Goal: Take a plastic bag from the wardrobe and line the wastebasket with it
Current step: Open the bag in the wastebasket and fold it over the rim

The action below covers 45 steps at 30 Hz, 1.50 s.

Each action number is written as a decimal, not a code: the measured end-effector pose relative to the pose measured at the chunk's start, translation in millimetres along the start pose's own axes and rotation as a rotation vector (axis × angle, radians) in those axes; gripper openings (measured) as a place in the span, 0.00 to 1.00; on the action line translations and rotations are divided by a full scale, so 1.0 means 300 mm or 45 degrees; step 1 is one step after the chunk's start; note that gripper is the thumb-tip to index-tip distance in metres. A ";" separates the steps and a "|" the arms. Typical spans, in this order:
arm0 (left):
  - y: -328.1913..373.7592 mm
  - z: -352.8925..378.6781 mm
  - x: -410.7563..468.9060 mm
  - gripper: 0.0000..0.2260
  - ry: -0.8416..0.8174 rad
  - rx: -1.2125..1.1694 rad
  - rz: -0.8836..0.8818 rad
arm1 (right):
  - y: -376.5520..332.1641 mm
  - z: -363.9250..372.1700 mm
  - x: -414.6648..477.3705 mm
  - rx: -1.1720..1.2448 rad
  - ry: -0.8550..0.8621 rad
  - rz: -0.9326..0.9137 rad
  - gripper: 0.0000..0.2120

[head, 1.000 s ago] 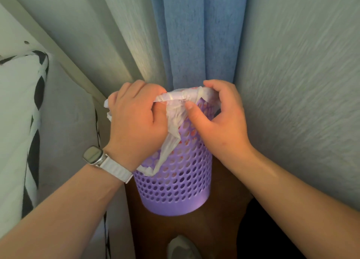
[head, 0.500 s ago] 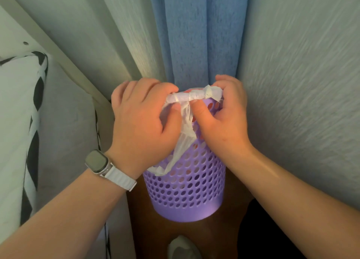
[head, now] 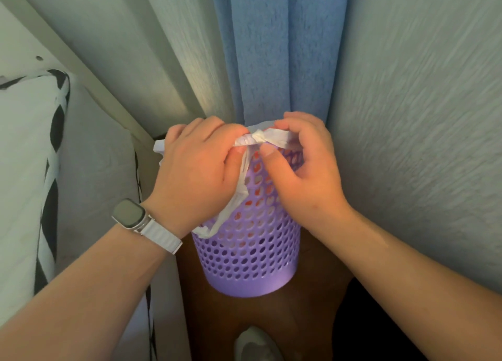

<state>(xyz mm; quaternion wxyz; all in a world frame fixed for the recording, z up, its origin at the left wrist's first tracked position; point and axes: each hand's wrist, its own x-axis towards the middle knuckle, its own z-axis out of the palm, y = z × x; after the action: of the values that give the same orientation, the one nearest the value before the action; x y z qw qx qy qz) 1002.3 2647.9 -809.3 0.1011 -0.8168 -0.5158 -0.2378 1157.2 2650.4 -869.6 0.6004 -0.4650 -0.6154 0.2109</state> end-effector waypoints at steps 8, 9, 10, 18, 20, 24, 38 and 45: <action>0.004 0.004 -0.002 0.07 0.125 0.024 0.012 | 0.013 -0.009 0.043 0.018 -0.013 0.178 0.16; 0.004 0.003 -0.002 0.07 0.128 0.004 -0.003 | 0.019 -0.011 0.039 0.012 -0.053 0.156 0.15; 0.004 0.001 -0.003 0.07 0.125 -0.022 -0.022 | 0.026 -0.014 0.035 -0.006 -0.085 0.115 0.15; 0.003 -0.012 -0.006 0.12 0.088 -0.171 -0.070 | 0.042 -0.014 0.026 -0.007 -0.143 -0.015 0.14; 0.010 -0.008 -0.005 0.16 0.136 -0.153 -0.100 | 0.042 -0.015 0.025 -0.001 -0.152 -0.007 0.13; 0.014 -0.001 0.001 0.17 0.188 -0.096 -0.091 | 0.026 -0.013 0.019 0.015 -0.111 0.046 0.08; -0.026 -0.003 0.000 0.11 0.165 -0.022 -0.104 | 0.032 -0.038 0.031 0.048 -0.133 -0.088 0.12; -0.019 -0.003 -0.004 0.12 0.236 -0.085 -0.097 | 0.061 -0.040 0.040 0.065 -0.013 0.023 0.11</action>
<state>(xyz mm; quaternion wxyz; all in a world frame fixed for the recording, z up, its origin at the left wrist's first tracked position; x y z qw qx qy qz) 996.6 2649.3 -809.5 0.1119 -0.7741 -0.5266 -0.3332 1176.3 2665.6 -875.7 0.6071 -0.4540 -0.6086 0.2344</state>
